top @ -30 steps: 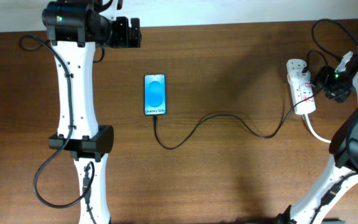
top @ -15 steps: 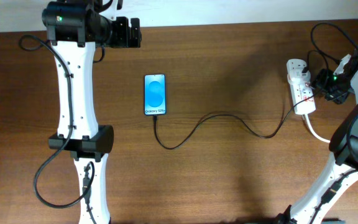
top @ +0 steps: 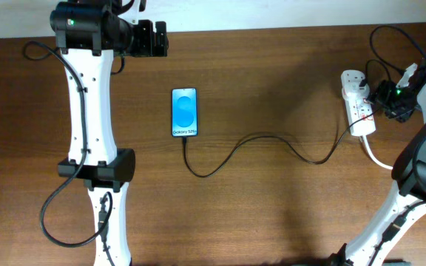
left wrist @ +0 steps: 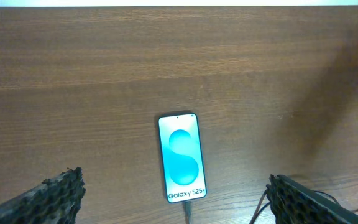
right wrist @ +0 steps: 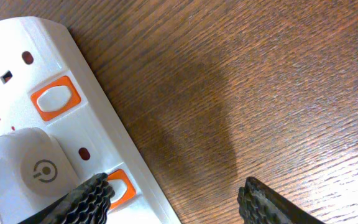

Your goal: Plug charger to phone and switch on socket

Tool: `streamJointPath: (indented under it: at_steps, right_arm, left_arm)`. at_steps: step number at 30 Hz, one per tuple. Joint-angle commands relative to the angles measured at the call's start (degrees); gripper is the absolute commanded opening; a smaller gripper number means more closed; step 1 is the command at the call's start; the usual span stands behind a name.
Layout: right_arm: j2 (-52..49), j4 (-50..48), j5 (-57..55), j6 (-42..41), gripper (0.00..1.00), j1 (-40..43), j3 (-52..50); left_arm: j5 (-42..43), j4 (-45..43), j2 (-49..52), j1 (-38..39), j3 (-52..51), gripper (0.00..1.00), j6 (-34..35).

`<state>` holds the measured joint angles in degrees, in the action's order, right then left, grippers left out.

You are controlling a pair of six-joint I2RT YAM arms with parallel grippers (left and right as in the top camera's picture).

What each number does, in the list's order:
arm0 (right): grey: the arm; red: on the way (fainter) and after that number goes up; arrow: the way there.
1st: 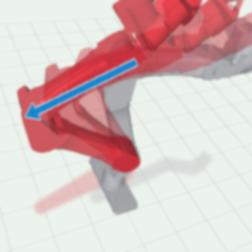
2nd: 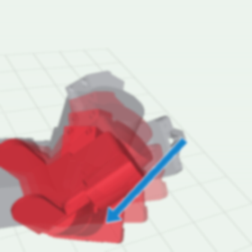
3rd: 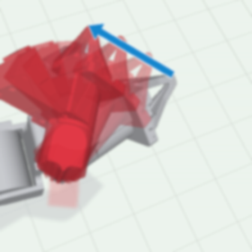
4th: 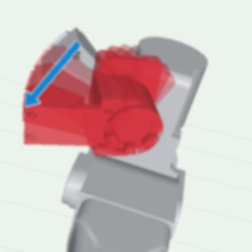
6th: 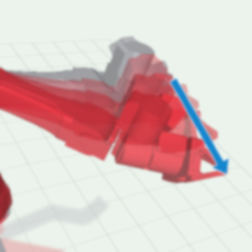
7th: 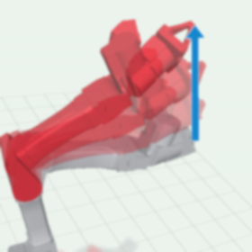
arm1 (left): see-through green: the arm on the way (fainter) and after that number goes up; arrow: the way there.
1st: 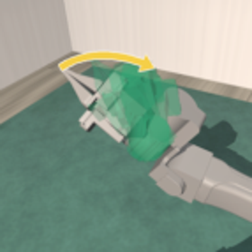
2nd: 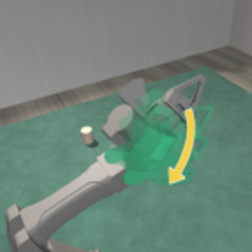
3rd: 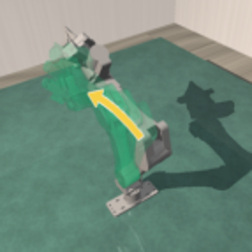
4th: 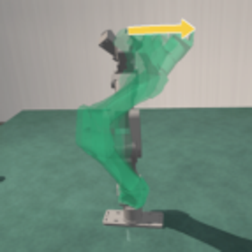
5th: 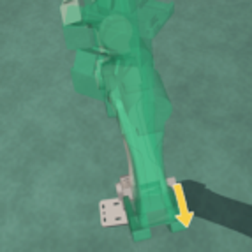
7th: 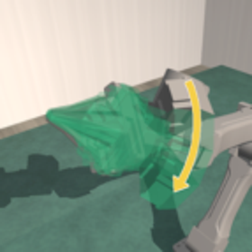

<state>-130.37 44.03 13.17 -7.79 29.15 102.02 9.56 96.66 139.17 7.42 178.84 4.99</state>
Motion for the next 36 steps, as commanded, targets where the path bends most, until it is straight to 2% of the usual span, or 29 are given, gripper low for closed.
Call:
streamJointPath:
  at_steps: [1, 13, 29, 36]
  right_arm:
    - [-1.33, 0.5, 1.4, -0.13, 0.7, -0.48, -0.72]
    - [-1.33, -0.37, 1.36, 0.07, 0.7, -3.06, -5.07]
    - [-1.33, 3.06, 1.33, 0.07, 0.7, -3.65, -5.05]
    - [-0.5, 4.11, -2.1, -2.71, 0.7, -0.63, -0.13]
  left_arm:
    - [-0.63, 0.04, -1.29, -0.17, 0.76, 0.99, 0.09]
    - [-0.63, 0.04, -1.29, -0.17, 0.76, 0.99, 0.09]
    - [-0.63, 0.04, -1.29, -0.17, 0.76, 1.0, 0.09]
    - [-0.63, 0.02, -1.29, -0.17, 0.76, 0.99, -0.57]
